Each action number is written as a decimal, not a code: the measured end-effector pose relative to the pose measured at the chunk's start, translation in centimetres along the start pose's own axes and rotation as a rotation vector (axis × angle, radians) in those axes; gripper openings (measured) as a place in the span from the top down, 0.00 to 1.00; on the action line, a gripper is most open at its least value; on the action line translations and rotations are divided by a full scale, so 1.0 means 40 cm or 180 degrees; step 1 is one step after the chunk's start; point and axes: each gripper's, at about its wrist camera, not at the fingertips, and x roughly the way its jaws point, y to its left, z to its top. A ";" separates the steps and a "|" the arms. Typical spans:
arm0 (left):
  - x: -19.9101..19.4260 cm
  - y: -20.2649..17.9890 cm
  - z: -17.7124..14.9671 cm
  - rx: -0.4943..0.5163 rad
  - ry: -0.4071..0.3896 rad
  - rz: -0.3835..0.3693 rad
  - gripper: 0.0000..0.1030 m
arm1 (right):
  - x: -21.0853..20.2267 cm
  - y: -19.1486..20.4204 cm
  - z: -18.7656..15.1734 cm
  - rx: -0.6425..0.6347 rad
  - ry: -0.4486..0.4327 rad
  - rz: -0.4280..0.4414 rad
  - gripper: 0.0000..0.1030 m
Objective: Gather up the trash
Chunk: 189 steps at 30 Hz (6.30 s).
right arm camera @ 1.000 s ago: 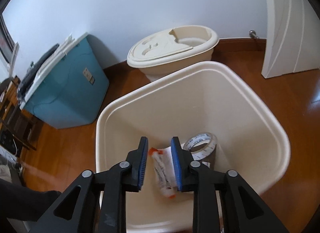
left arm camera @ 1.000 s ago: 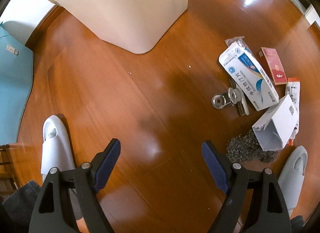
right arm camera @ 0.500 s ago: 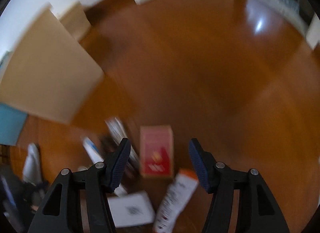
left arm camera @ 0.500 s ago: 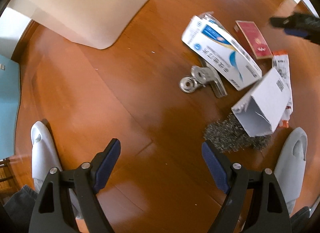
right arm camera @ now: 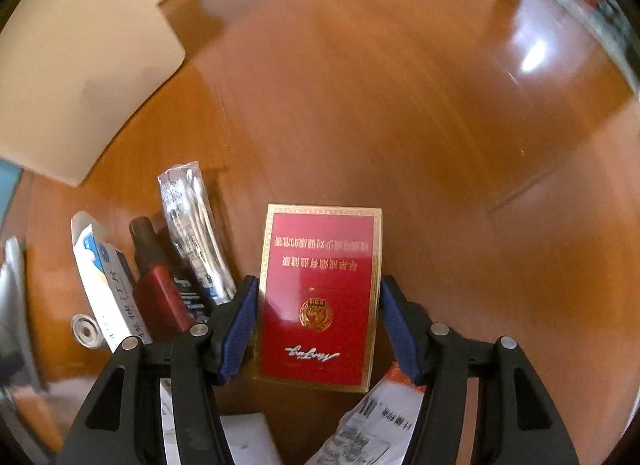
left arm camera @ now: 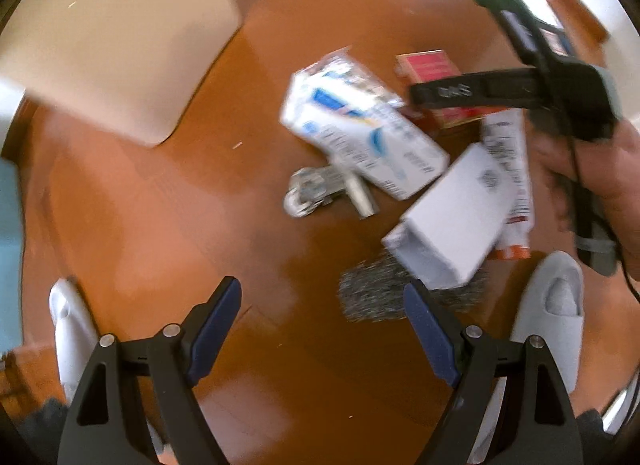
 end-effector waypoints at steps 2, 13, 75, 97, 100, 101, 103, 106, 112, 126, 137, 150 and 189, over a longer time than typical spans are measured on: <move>-0.011 -0.035 0.015 0.0322 -0.0074 -0.0224 0.19 | -0.002 -0.018 0.001 0.0162 0.0016 0.0145 0.43; 0.096 -0.161 0.151 0.1660 0.0503 -0.1042 0.19 | -0.167 -0.191 -0.047 0.1222 -0.0562 0.0626 0.42; -0.157 0.136 0.061 -0.0377 -0.0282 -0.0127 0.37 | -0.559 0.001 0.174 0.0595 -0.1625 0.1057 0.42; -0.012 0.127 -0.046 -0.0114 0.0355 0.0183 0.19 | -0.500 0.565 0.524 -0.0963 -0.1088 0.1331 0.42; -0.010 0.120 -0.042 -0.0076 0.0317 0.0258 0.19 | -0.466 0.581 0.518 -0.0999 -0.0978 0.1293 0.42; -0.010 0.116 -0.041 -0.0050 0.0311 0.0287 0.19 | -0.455 0.585 0.517 -0.1010 -0.0949 0.1272 0.42; -0.010 0.111 -0.039 -0.0031 0.0304 0.0299 0.19 | -0.429 0.602 0.518 -0.1064 -0.0875 0.1214 0.41; -0.011 0.109 -0.043 -0.0027 0.0328 0.0289 0.19 | -0.406 0.610 0.511 -0.1106 -0.0789 0.1151 0.39; 0.004 0.115 -0.040 0.0003 0.0401 0.0278 0.19 | -0.404 0.599 0.501 -0.1105 -0.0784 0.1055 0.25; 0.084 0.104 -0.049 -0.0042 0.0604 0.0239 0.19 | -0.535 0.108 0.171 0.0237 -0.1351 0.1083 0.16; 0.120 0.149 0.007 -0.0692 0.0763 -0.0073 0.19 | -0.244 0.104 -0.061 -0.0336 -0.0508 0.0933 0.25; 0.164 0.166 -0.039 -0.0635 0.0867 -0.0104 0.19 | -0.077 0.258 -0.044 -0.1223 -0.0369 0.0535 0.71; 0.014 0.161 0.196 0.1066 0.0157 -0.0474 0.74 | -0.260 -0.098 -0.131 0.0980 -0.0922 0.1286 0.83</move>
